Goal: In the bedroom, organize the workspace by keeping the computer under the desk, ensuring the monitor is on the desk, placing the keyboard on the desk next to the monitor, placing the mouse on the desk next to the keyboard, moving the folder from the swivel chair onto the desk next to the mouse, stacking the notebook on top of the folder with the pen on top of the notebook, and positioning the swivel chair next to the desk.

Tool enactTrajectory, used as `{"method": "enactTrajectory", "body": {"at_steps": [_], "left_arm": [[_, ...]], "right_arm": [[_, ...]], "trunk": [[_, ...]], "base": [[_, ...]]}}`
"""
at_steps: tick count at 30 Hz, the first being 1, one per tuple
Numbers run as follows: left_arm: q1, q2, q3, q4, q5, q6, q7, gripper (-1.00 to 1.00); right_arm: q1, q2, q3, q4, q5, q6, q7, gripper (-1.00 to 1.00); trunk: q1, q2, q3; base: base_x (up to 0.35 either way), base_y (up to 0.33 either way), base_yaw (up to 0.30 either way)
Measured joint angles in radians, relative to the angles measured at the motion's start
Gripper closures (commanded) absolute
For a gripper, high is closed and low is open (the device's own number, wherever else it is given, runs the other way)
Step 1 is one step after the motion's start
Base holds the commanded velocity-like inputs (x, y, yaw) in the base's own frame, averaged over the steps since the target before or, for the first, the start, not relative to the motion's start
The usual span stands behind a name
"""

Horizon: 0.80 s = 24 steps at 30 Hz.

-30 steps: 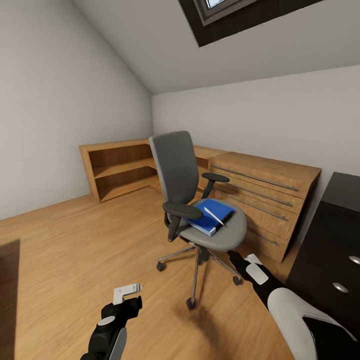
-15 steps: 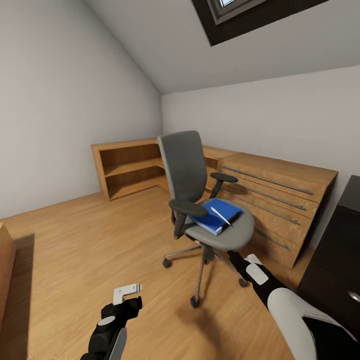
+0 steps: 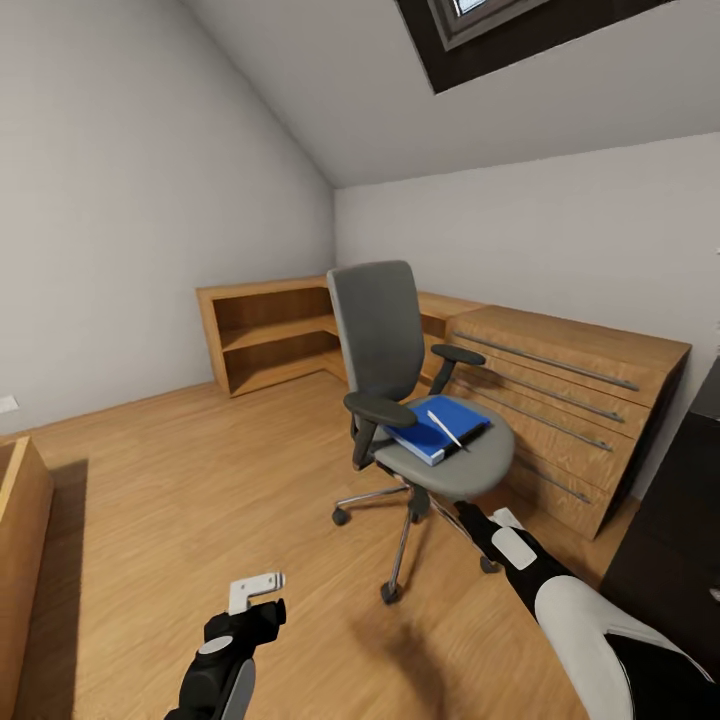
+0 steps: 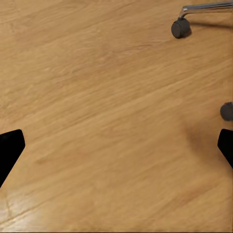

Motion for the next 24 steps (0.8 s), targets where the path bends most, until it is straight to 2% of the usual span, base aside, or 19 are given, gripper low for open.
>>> {"method": "enactTrajectory", "body": {"at_steps": [15,20,24], "left_arm": [[0.000,0.001,0.000,0.001,0.001,0.000,0.001,-1.00],[0.000,0.000,0.001,0.001,0.000,-0.001,0.001,-1.00],[0.000,-0.001,0.001,0.002,0.001,0.000,0.001,-1.00]], "right_arm": [[0.000,0.000,-0.001,0.001,0.002,-0.003,0.000,-1.00],[0.000,0.001,0.000,0.004,0.008,-0.045,-0.001,-1.00],[0.001,0.002,0.001,0.031,0.029,-0.121,-0.003,-1.00]], "trunk": [[0.000,0.000,0.000],[0.000,0.000,0.000],[-0.004,0.007,0.003]], "base": [[-0.312,0.000,0.000],[-0.127,0.000,0.000],[-0.042,0.000,0.000]]}}
